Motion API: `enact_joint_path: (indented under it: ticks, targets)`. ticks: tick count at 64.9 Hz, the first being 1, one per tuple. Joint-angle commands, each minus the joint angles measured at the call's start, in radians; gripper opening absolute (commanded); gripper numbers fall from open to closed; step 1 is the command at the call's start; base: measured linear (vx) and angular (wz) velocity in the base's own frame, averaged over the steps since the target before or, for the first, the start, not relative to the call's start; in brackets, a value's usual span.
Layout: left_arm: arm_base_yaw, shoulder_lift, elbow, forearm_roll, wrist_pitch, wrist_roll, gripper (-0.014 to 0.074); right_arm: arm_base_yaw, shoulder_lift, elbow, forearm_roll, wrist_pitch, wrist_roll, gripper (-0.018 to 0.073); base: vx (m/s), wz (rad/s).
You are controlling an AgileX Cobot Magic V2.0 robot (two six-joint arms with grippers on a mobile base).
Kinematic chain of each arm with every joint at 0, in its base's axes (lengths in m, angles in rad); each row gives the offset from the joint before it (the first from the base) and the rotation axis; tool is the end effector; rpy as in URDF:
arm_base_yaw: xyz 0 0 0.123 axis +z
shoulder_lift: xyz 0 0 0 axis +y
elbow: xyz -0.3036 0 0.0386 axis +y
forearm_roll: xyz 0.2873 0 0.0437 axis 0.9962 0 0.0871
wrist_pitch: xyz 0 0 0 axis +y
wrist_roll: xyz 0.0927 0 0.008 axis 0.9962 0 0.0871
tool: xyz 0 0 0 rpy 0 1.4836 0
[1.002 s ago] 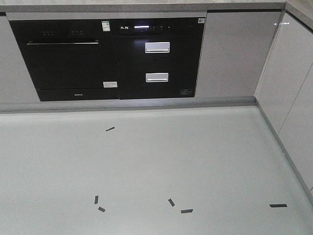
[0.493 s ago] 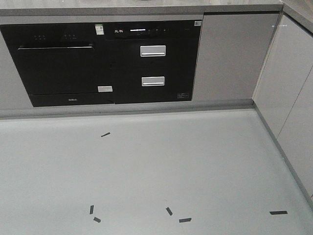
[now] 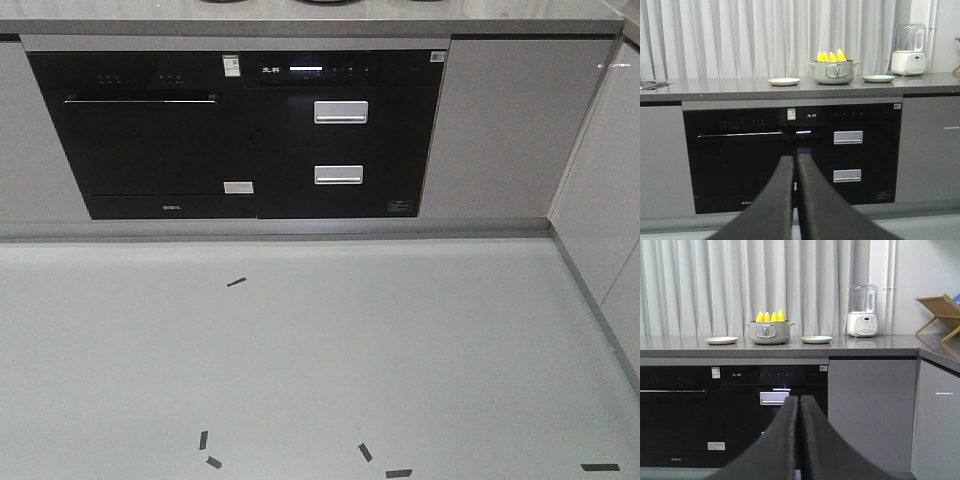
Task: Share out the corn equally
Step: 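Drive the base toward the counter with the steamer pot and plates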
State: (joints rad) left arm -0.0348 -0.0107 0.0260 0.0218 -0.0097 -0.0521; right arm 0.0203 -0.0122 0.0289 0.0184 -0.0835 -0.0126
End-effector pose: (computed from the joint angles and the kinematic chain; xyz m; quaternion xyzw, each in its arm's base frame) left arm 0.0766 -0.0027 0.2051 0.0016 0.6777 -0.0240 0.7350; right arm 0.0759 0.0014 0.2110 -0.0042 0.6506 0.0094 0.7593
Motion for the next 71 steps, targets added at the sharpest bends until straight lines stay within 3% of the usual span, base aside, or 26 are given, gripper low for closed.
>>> enact_joint_path:
  ticks: [1, 71]
  targets:
    - [0.001, -0.017, 0.015, -0.009, -0.075, -0.001, -0.0006, -0.005, 0.01, 0.008, -0.003, -0.076, -0.002, -0.0011, 0.11, 0.08]
    - [0.001, -0.017, 0.015, -0.009, -0.075, -0.001, -0.0006, -0.005, 0.01, 0.008, -0.003, -0.076, -0.002, -0.0011, 0.15, 0.02]
